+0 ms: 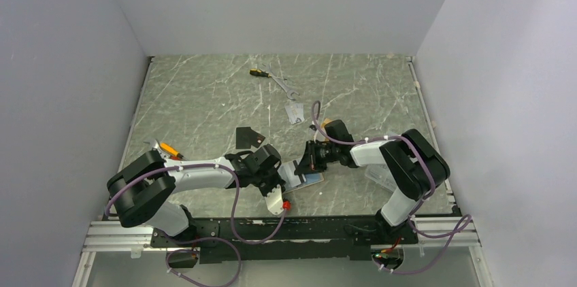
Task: Put the credit cards into the card holder
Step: Insert the credit card into the card holder.
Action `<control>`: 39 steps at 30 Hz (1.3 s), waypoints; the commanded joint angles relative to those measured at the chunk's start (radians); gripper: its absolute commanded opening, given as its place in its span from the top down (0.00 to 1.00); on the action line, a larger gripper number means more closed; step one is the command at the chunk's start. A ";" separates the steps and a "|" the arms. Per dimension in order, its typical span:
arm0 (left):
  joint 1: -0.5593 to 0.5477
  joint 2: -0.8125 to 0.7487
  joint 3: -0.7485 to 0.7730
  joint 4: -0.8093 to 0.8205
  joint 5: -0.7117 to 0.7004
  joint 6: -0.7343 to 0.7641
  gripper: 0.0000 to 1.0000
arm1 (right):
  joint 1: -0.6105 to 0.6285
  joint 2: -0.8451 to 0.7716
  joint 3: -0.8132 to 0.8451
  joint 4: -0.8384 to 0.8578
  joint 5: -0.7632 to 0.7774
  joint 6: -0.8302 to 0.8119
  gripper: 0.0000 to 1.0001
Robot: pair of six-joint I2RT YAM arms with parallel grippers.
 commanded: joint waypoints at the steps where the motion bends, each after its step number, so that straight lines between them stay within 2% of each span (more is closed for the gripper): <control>1: -0.010 -0.014 -0.020 -0.066 0.015 -0.020 1.00 | 0.019 -0.014 0.012 -0.057 0.128 -0.029 0.79; 4: -0.010 -0.020 -0.026 -0.070 0.012 -0.020 1.00 | 0.020 -0.062 0.032 -0.180 0.197 -0.074 0.67; 9: -0.010 -0.020 -0.040 -0.060 0.012 -0.010 1.00 | 0.025 -0.145 0.065 -0.343 0.305 -0.114 0.59; 14: -0.010 -0.018 -0.042 -0.061 0.013 -0.006 1.00 | 0.044 -0.190 0.068 -0.382 0.346 -0.114 0.62; 23: -0.010 -0.013 -0.033 -0.065 0.011 -0.009 1.00 | 0.094 -0.146 0.116 -0.336 0.395 -0.093 0.77; 28: -0.011 -0.009 -0.028 -0.060 0.015 -0.007 1.00 | 0.133 -0.099 0.138 -0.309 0.361 -0.073 0.71; 39: -0.010 -0.011 -0.024 -0.059 0.011 -0.011 1.00 | 0.219 -0.090 0.178 -0.304 0.345 -0.052 0.72</control>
